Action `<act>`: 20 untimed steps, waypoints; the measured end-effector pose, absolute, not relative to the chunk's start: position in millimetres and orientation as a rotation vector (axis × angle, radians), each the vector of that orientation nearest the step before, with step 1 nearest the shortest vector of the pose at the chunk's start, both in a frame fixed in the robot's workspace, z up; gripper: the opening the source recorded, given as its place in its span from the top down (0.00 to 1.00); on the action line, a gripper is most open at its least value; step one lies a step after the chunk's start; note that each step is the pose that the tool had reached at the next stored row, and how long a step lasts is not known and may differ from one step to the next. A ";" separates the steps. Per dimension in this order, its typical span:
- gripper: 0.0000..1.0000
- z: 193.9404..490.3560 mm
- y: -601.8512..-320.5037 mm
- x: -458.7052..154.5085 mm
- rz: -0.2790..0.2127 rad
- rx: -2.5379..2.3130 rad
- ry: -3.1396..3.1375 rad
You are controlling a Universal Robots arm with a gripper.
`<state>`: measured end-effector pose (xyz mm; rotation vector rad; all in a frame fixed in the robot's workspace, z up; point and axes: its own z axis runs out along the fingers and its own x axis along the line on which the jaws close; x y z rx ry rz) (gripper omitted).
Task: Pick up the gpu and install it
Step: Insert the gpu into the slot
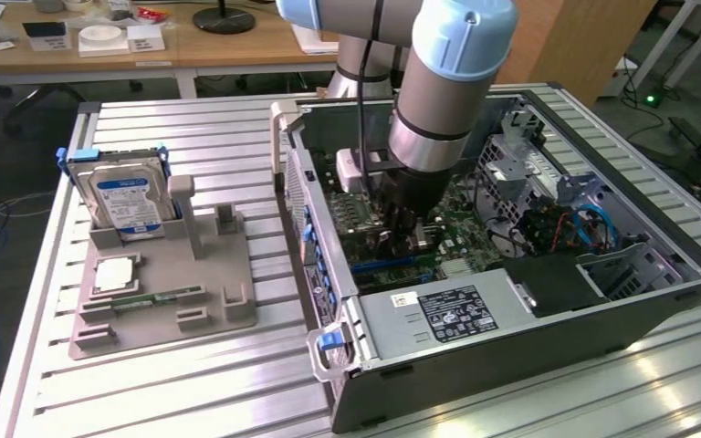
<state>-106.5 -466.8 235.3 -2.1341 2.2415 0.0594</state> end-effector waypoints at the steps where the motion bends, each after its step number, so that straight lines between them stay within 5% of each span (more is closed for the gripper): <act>1: 0.72 235.4 -466.8 -106.5 0.059 -2.134 2.242; 20: 0.72 234.4 -466.7 -106.5 0.060 -2.134 2.241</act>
